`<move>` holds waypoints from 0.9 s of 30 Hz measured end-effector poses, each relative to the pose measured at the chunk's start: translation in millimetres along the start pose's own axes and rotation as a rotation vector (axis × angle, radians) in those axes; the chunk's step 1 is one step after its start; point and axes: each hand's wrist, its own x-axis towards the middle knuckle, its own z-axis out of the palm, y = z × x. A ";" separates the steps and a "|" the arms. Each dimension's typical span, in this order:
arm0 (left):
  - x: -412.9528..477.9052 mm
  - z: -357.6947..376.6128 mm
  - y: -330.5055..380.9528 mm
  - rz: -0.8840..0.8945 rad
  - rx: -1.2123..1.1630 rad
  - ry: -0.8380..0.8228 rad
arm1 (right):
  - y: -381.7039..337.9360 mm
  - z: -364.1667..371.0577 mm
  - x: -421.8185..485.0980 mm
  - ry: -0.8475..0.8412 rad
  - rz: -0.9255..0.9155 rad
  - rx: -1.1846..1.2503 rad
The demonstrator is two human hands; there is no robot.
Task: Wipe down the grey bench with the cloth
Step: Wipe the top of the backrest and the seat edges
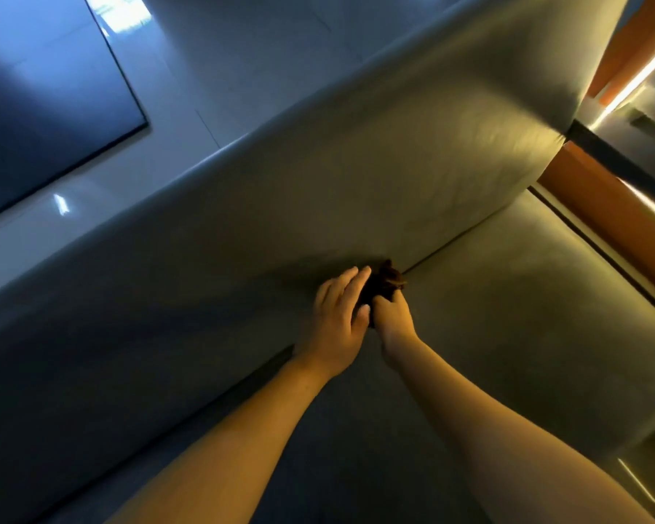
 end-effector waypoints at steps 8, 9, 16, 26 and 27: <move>-67.8 11.8 0.6 -0.824 -1.160 -0.119 | 28.4 15.2 -67.6 -0.149 0.238 0.036; -71.8 12.4 1.0 -0.851 -1.204 -0.107 | 31.7 18.1 -71.1 -0.147 0.240 0.016; -121.2 11.9 -40.8 -0.972 -1.085 0.193 | 56.2 45.8 -93.6 -0.196 0.046 -0.322; -94.5 -64.8 -6.8 -0.533 -0.700 0.637 | 13.3 62.3 -93.4 -0.220 -0.267 -0.075; -83.8 -72.1 -2.2 -0.469 -0.684 0.672 | 4.9 62.9 -94.1 -0.242 -0.292 -0.006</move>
